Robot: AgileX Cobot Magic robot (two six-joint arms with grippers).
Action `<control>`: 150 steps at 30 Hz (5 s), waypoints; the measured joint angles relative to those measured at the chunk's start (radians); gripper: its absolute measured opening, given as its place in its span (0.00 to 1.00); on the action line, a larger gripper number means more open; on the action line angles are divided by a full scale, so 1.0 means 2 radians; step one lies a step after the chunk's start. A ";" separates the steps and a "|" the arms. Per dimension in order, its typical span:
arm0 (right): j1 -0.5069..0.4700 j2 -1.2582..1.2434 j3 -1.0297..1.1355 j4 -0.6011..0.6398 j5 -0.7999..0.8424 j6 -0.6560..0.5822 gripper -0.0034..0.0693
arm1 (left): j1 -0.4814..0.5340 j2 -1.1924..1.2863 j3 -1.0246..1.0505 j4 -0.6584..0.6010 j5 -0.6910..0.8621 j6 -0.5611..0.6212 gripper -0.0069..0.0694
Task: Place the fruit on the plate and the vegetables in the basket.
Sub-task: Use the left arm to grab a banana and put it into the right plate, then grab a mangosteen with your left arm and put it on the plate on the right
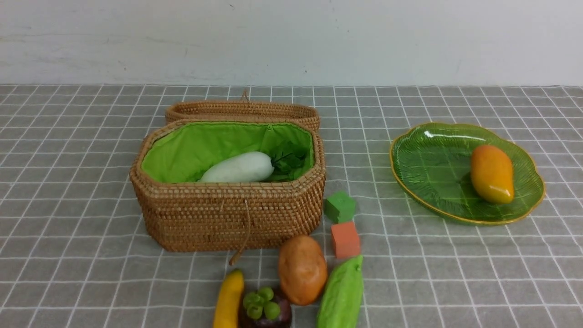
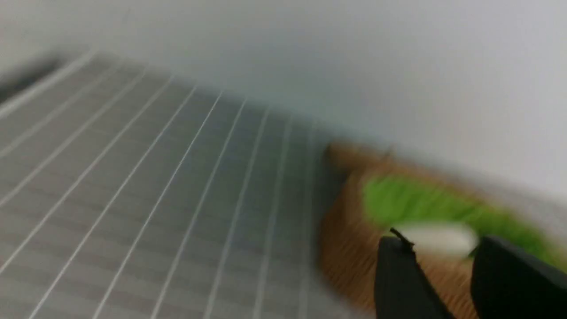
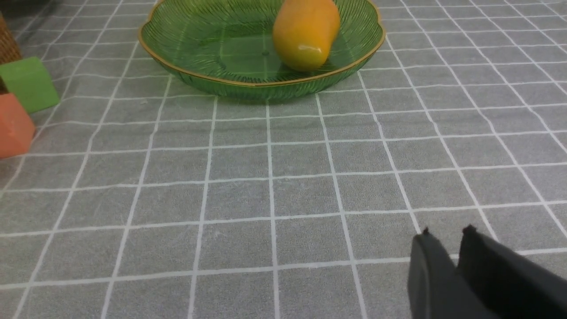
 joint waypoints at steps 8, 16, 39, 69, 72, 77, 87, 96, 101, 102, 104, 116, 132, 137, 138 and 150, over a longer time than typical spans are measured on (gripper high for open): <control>0.000 0.000 0.000 0.000 0.000 0.000 0.21 | -0.050 0.177 -0.004 -0.022 0.071 -0.013 0.40; 0.000 0.000 0.000 0.000 0.000 0.000 0.23 | -0.172 0.274 -0.004 -0.148 0.072 0.068 0.40; 0.000 0.000 0.000 0.001 -0.001 0.000 0.27 | -0.275 0.535 -0.010 -0.192 -0.134 -0.045 0.83; 0.000 0.000 0.000 0.001 -0.001 0.000 0.28 | -0.275 0.359 -0.059 -0.113 0.065 -0.028 0.49; 0.000 0.000 0.000 0.001 -0.001 0.000 0.29 | -0.275 0.330 -0.134 -0.075 0.110 -0.033 0.49; 0.000 0.000 0.000 0.001 -0.001 0.000 0.30 | -0.275 0.349 -0.273 -0.009 0.150 -0.035 0.49; 0.000 0.000 0.000 0.002 -0.001 0.000 0.30 | -0.319 0.622 -0.580 -0.078 0.151 0.106 0.49; 0.000 0.000 0.000 0.002 -0.001 0.000 0.31 | -0.344 0.905 -0.842 -0.174 0.065 0.113 0.49; 0.000 0.000 0.000 0.002 -0.001 0.000 0.32 | -0.350 0.961 -0.859 -0.205 -0.011 0.129 0.49; 0.000 0.000 0.000 0.002 -0.001 0.000 0.33 | -0.350 0.975 -0.859 -0.212 -0.053 0.132 0.49; 0.000 0.000 0.000 0.002 -0.001 0.000 0.33 | -0.350 0.991 -0.862 -0.226 -0.111 0.131 0.49; 0.000 0.000 0.000 -0.006 -0.001 0.000 0.34 | -0.350 1.036 -0.863 -0.231 -0.180 0.129 0.57; 0.000 0.000 0.000 -0.006 -0.001 0.000 0.37 | -0.326 0.945 -0.863 -0.170 -0.006 0.179 0.77; 0.000 0.000 0.000 -0.006 -0.001 0.000 0.37 | -0.325 0.827 -0.861 -0.131 0.156 0.279 0.77; 0.000 0.000 0.000 -0.006 -0.001 0.000 0.37 | -0.324 0.800 -0.855 -0.128 0.187 0.292 0.77; 0.000 0.000 0.000 -0.007 -0.001 0.000 0.37 | -0.310 0.442 -0.470 -0.094 0.216 0.312 0.77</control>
